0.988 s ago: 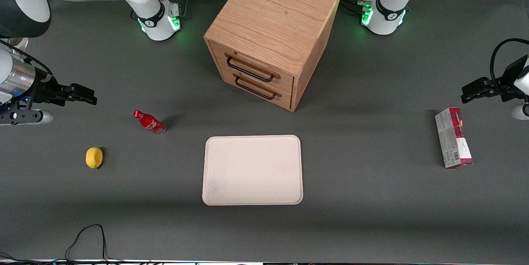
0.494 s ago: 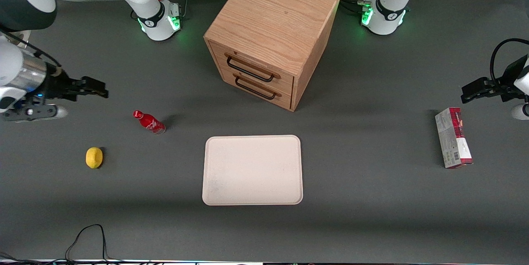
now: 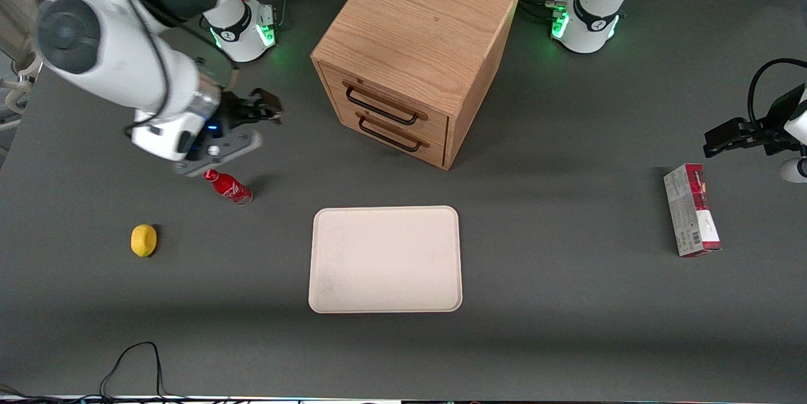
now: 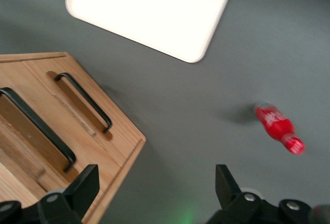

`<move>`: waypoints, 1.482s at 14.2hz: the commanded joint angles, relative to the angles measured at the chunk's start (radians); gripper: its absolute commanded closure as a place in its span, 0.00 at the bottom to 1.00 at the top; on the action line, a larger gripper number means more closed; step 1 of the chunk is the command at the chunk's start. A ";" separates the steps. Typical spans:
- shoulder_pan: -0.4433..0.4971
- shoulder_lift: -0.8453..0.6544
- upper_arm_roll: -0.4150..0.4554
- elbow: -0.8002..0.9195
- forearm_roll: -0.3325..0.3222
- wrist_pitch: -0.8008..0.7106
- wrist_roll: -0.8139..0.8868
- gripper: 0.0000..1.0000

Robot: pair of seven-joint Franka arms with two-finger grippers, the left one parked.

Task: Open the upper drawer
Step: 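Move the right gripper toward the upper drawer's black handle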

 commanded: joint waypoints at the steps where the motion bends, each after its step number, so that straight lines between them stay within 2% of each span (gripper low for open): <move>1: 0.053 0.126 -0.001 0.120 0.050 0.010 -0.019 0.00; 4: 0.152 0.183 0.001 0.118 0.051 0.128 -0.065 0.00; 7: 0.194 0.217 0.002 0.117 0.055 0.198 -0.153 0.00; 8: 0.202 0.220 0.002 0.115 0.058 0.202 -0.187 0.00; 11: 0.202 0.234 0.007 0.109 0.142 0.201 -0.305 0.00; 16: 0.200 0.244 0.007 0.102 0.145 0.169 -0.454 0.00; 21: 0.203 0.241 0.007 0.059 0.145 0.117 -0.493 0.00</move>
